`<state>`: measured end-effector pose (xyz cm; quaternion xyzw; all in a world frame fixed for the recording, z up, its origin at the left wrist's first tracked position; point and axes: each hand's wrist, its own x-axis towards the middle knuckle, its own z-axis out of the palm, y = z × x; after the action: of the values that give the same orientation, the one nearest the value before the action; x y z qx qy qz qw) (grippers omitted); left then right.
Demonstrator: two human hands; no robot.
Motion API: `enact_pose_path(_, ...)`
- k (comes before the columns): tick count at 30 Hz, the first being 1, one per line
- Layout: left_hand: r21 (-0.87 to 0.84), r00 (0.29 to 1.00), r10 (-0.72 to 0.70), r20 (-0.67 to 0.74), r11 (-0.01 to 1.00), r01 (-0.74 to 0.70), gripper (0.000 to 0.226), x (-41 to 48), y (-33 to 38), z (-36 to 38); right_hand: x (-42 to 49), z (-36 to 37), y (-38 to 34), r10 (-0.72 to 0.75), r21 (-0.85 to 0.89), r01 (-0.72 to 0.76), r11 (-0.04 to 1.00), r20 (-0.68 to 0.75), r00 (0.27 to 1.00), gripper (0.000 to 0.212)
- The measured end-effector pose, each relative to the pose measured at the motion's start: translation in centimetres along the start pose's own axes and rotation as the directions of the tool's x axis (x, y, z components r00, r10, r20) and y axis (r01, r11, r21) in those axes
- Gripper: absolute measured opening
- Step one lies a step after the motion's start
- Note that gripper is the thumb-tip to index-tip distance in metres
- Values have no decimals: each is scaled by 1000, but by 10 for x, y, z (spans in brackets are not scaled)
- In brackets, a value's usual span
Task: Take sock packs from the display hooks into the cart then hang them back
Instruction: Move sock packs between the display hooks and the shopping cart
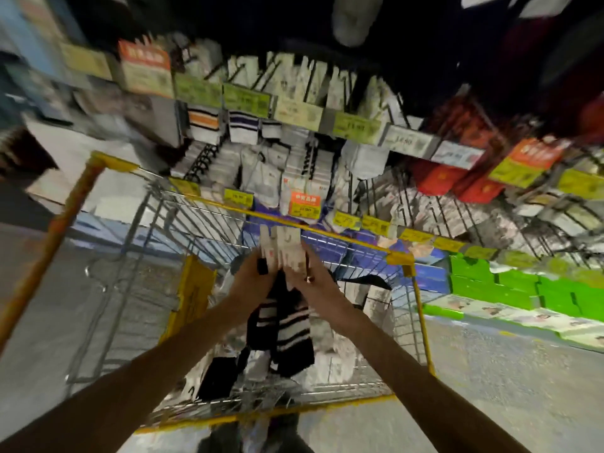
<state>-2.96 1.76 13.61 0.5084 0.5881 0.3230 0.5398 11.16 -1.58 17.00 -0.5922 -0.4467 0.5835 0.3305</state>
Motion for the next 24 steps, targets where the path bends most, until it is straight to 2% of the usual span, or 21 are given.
enact_pose_path(3, -50, 997, 54, 63, 997, -51, 36, -5, 30, -12, -5, -7, -15, -2, 30, 5, 1000, -80, 997, 52)
enact_pose_path(6, -193, 994, 23, 109, 981, -1, 34, -1, 58, -23, -4, -6, -34, -5, 15, 8, 1000, -223, 975, 47)
enact_pose_path(9, -256, 986, 41, 160, 967, 1, 25, 0, 83, -36, -1, -6, -49, 11, 131, 31, 991, -311, 950, 52)
enact_pose_path(13, -292, 962, 28, 272, 955, 55, 30, 1, 94, -59, -3, 3, -78, 82, 296, 11, 955, -301, 950, 40)
enact_pose_path(17, -244, 942, 15, 336, 967, 72, 34, 6, 95, -79, 0, 24, -90, 96, 323, 1, 946, -282, 955, 44)
enact_pose_path(20, -176, 932, 21, 361, 983, 46, 41, 14, 100, -88, 1, 30, -97, 114, 369, 14, 929, -322, 940, 25)
enact_pose_path(22, -157, 935, 22, 354, 987, 36, 35, 20, 111, -93, 2, 33, -107, 156, 442, 7, 897, -331, 931, 17)
enact_pose_path(24, -174, 932, 36, 360, 984, 29, 28, 26, 118, -94, 6, 32, -110, 170, 503, 12, 864, -316, 933, 24)
